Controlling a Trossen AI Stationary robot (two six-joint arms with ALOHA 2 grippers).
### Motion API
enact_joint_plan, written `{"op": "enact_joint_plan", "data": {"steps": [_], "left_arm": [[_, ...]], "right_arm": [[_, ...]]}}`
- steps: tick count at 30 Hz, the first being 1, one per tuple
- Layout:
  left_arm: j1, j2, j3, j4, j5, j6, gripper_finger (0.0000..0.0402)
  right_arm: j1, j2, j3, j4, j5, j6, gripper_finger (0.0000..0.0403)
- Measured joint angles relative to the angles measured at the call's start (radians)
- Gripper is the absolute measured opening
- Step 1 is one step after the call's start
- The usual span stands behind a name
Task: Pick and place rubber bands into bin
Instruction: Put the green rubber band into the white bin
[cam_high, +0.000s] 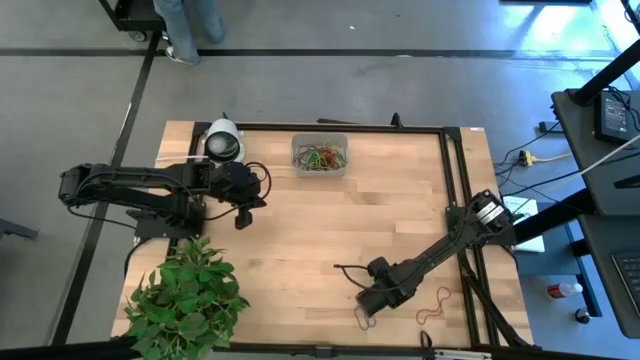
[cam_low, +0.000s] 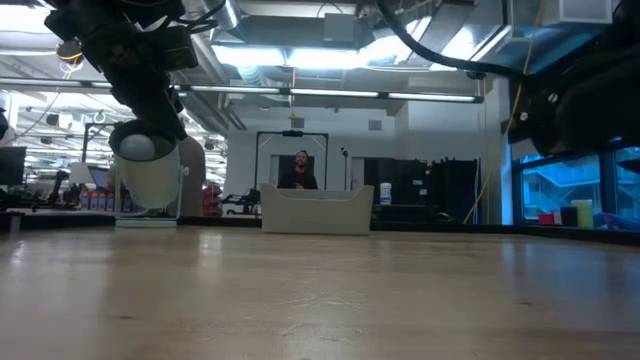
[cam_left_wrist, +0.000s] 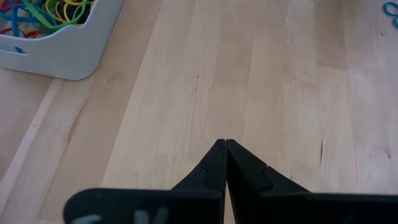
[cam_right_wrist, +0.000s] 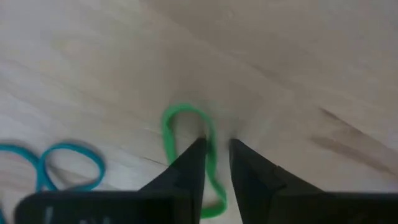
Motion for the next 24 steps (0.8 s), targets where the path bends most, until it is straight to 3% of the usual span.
{"op": "enact_joint_plan", "data": {"steps": [4,9,12,17,24], "left_arm": [[0.0,0.0,0.0,0.0,0.0,0.0,0.0001],[0.0,0.0,0.0,0.001,0.0,0.0,0.0001],[0.0,0.0,0.0,0.001,-0.001,0.012,0.0001],[0.0,0.0,0.0,0.015,-0.001,0.026,0.0001],[0.0,0.0,0.0,0.017,-0.002,0.016,0.0001]], "right_arm": [[0.0,0.006,0.0,0.018,0.004,0.001,0.0013],[-0.017,-0.033,-0.006,0.009,0.04,-0.004,0.0003],[-0.054,-0.079,-0.009,-0.001,0.116,-0.044,0.0002],[-0.176,-0.14,-0.008,-0.021,0.172,-0.216,0.0001],[-0.459,-0.231,0.038,-0.001,0.294,-0.601,0.0001]]}}
